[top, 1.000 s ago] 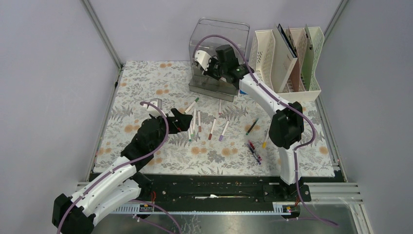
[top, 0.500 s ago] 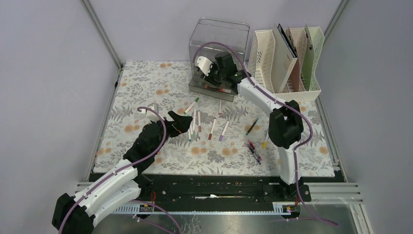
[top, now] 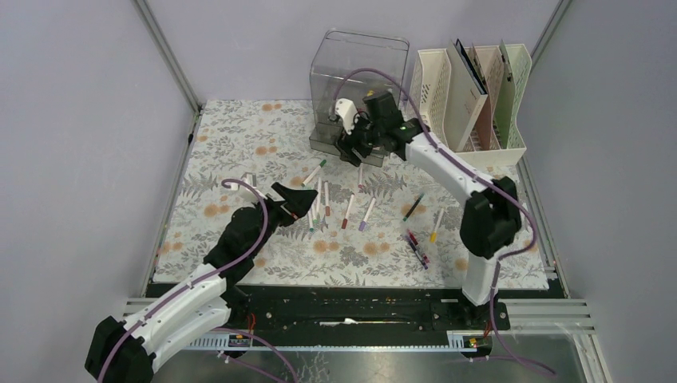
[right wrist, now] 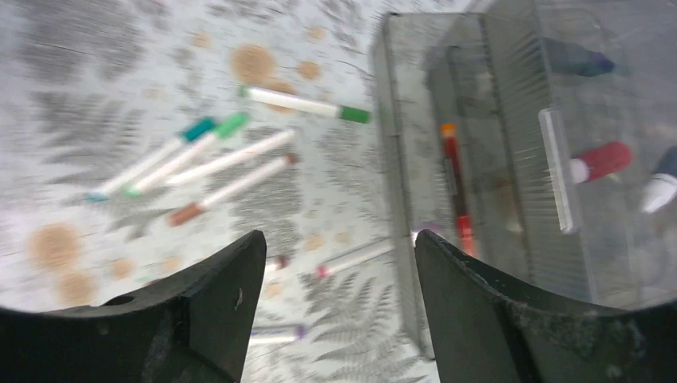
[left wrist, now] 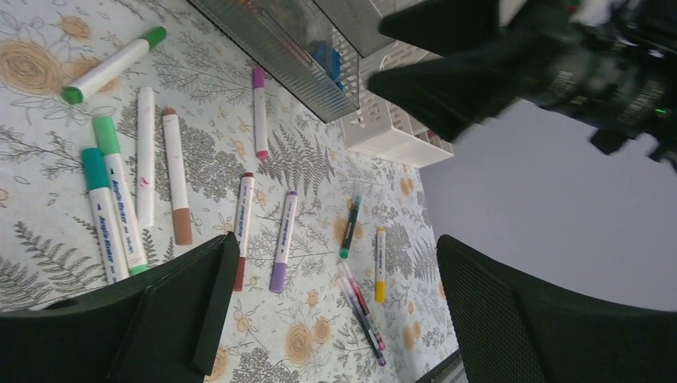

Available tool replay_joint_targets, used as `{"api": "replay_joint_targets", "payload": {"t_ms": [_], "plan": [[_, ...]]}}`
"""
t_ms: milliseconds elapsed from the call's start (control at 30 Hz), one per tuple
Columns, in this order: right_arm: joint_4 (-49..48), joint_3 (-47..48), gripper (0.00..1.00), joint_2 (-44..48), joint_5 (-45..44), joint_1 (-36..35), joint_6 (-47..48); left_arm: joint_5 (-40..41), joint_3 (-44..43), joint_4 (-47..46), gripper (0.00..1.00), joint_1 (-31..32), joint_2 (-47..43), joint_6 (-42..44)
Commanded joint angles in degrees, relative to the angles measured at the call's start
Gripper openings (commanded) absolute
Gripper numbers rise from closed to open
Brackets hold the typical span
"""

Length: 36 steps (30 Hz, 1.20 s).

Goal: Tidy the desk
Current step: Place the stationery in the drawer.

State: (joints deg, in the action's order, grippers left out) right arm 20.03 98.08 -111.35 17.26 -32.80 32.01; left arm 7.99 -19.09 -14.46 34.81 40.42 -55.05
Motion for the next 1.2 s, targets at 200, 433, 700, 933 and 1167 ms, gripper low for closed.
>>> {"api": "replay_joint_targets", "payload": {"t_ms": [200,433,700,933,1167], "plan": [[9.2,-17.4,0.8,22.7,30.0,12.3,-14.0,-7.7,0.2,-11.7,0.98,-0.3,7.0,-1.9],[7.1,-34.5,0.82,33.5,28.1,18.0,-13.1,-13.4,-1.1,-16.8,0.97,-0.3,14.3,-3.8],[7.1,-49.0,0.82,41.8,28.1,25.2,-13.1,-19.3,-3.2,-20.8,0.93,0.2,22.0,-6.9],[7.1,-56.6,0.82,43.5,28.1,25.3,-13.1,-20.4,-3.1,-21.3,0.92,1.4,23.7,-7.8],[-14.7,-61.5,0.76,42.7,5.2,25.3,-31.4,-18.9,-1.0,-20.6,0.92,1.4,20.8,-8.0]]}}
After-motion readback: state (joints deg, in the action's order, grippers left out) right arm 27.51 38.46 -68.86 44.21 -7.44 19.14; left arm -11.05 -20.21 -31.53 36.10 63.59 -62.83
